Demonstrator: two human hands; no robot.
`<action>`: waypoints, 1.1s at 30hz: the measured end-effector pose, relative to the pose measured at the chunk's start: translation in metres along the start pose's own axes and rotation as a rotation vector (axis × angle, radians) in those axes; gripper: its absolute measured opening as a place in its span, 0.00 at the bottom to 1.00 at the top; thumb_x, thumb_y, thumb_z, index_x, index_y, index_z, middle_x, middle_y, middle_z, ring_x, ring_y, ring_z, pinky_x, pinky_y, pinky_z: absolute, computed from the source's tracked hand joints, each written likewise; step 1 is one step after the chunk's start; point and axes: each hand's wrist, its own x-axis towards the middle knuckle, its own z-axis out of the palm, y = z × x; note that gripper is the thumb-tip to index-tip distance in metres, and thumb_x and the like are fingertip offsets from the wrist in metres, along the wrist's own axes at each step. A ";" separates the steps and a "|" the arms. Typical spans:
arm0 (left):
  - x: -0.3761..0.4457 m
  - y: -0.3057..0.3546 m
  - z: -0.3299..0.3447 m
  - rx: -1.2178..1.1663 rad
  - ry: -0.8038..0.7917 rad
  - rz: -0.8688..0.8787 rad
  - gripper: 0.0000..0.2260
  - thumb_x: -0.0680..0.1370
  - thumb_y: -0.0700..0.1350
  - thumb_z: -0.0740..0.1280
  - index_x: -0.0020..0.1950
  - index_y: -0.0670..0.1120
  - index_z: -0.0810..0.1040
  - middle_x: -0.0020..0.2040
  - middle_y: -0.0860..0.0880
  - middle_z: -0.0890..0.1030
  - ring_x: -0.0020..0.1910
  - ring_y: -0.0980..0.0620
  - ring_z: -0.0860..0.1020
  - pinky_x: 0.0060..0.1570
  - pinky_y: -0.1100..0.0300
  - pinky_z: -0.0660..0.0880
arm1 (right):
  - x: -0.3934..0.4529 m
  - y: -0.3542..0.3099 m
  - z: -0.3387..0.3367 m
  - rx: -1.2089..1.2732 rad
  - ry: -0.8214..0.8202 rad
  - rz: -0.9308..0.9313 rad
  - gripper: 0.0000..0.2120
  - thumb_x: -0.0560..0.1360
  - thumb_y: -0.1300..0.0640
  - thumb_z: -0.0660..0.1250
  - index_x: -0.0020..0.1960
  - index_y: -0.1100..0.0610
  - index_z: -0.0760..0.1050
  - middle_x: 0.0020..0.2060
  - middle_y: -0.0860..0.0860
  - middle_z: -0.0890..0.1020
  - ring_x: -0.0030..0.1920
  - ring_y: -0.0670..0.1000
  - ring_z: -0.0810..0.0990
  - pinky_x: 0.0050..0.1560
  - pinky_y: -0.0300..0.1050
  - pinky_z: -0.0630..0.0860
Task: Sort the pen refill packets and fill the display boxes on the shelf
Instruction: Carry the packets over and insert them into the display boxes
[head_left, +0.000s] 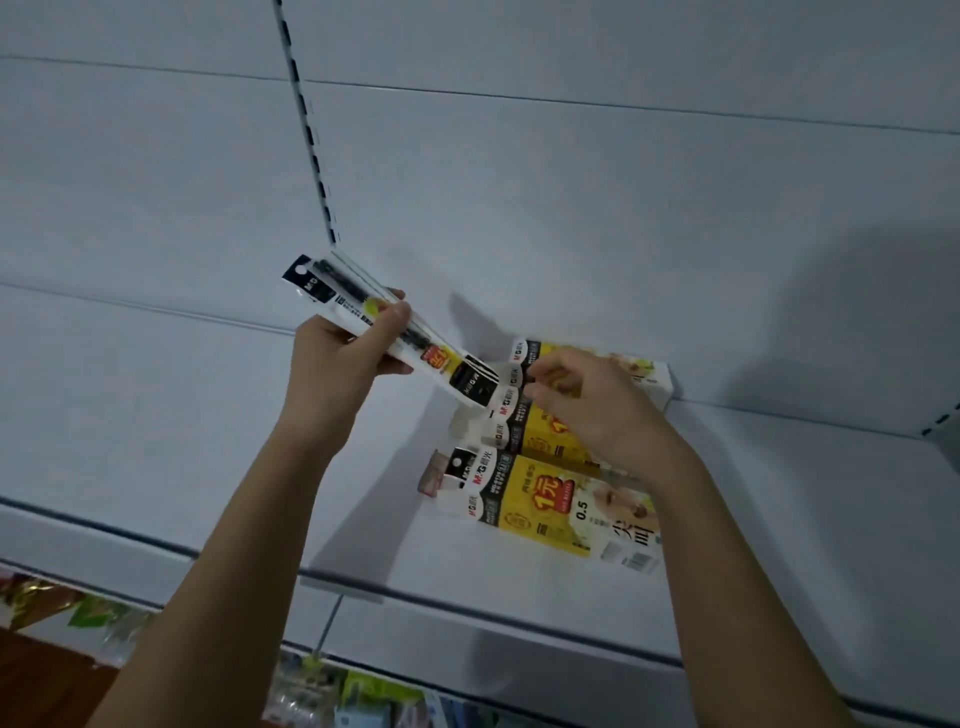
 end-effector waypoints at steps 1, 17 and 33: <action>0.005 -0.003 -0.003 -0.003 0.014 -0.005 0.03 0.79 0.41 0.68 0.50 0.45 0.82 0.41 0.50 0.86 0.44 0.49 0.85 0.40 0.59 0.81 | 0.003 -0.002 0.004 -0.065 -0.036 0.033 0.12 0.78 0.50 0.69 0.61 0.49 0.77 0.56 0.42 0.78 0.57 0.43 0.76 0.57 0.44 0.75; 0.026 -0.009 0.011 -0.041 -0.023 0.004 0.02 0.78 0.39 0.70 0.47 0.41 0.80 0.41 0.46 0.85 0.44 0.45 0.85 0.38 0.57 0.81 | 0.009 -0.002 0.012 -0.195 -0.163 0.134 0.31 0.68 0.47 0.78 0.68 0.42 0.71 0.58 0.41 0.80 0.54 0.45 0.79 0.56 0.51 0.78; 0.023 0.075 0.066 0.063 -0.023 0.278 0.05 0.75 0.40 0.74 0.47 0.39 0.80 0.40 0.47 0.85 0.40 0.50 0.85 0.35 0.58 0.81 | -0.005 0.001 -0.025 0.480 0.136 -0.176 0.25 0.68 0.64 0.78 0.60 0.48 0.76 0.55 0.45 0.83 0.57 0.47 0.81 0.58 0.48 0.79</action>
